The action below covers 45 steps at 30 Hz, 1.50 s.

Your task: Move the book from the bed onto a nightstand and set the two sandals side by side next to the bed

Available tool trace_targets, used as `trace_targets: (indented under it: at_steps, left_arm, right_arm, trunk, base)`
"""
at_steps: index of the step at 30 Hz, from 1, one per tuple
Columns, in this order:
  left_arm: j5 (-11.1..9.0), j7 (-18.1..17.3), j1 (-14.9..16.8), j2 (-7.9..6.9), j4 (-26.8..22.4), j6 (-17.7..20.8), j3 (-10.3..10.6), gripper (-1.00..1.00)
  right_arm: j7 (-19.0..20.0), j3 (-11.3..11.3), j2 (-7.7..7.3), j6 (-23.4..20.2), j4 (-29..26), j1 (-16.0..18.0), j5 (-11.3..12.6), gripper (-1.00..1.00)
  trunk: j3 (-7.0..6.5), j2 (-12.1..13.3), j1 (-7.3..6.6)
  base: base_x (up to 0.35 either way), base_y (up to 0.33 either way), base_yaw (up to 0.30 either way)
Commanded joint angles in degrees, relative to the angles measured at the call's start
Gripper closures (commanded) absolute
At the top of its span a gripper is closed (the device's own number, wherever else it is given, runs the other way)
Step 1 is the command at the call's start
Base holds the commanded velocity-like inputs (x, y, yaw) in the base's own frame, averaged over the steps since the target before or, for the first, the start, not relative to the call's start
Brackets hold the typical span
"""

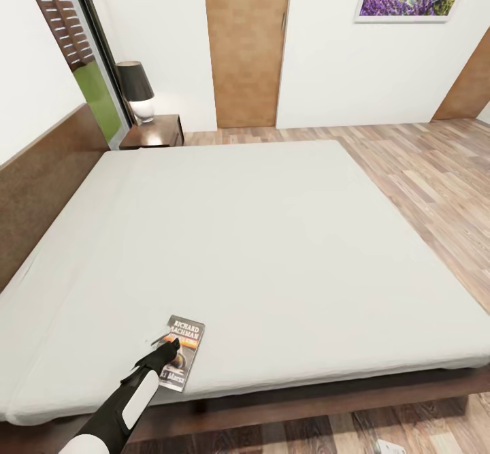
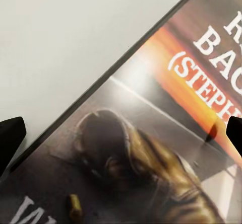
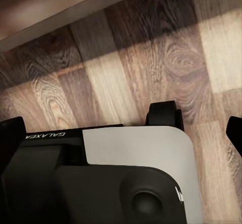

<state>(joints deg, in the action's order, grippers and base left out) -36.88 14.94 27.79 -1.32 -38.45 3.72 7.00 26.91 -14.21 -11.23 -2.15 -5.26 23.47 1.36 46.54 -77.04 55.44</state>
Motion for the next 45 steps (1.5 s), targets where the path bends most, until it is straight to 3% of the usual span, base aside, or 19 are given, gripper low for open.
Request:
trace_targets:
  at_steps: [1,15,45]
  left_arm:
    - [-0.4,0.5,0.0,-0.09,-0.1,0.1,0.4,-1.00]
    - [-0.4,0.5,0.0,-0.09,-0.1,0.1,0.4,-1.00]
    - [-0.4,0.5,0.0,-0.09,-0.1,0.1,0.4,-1.00]
  right_arm:
    - [0.2,-0.2,-0.01,-0.2,0.0,0.0,0.1,-1.00]
    - [0.3,-0.2,0.02,-0.2,0.0,0.0,0.1,-1.00]
    - [0.3,-0.2,0.00,-0.2,0.0,0.0,0.1,-1.00]
  trunk:
    - [0.04,0.0,-0.01]
    - [0.04,0.0,-0.01]
    - [0.04,0.0,-0.01]
  base:
    - [-0.019,0.000,0.000]
    - [0.003,0.000,0.000]
    - [0.102,0.000,0.000]
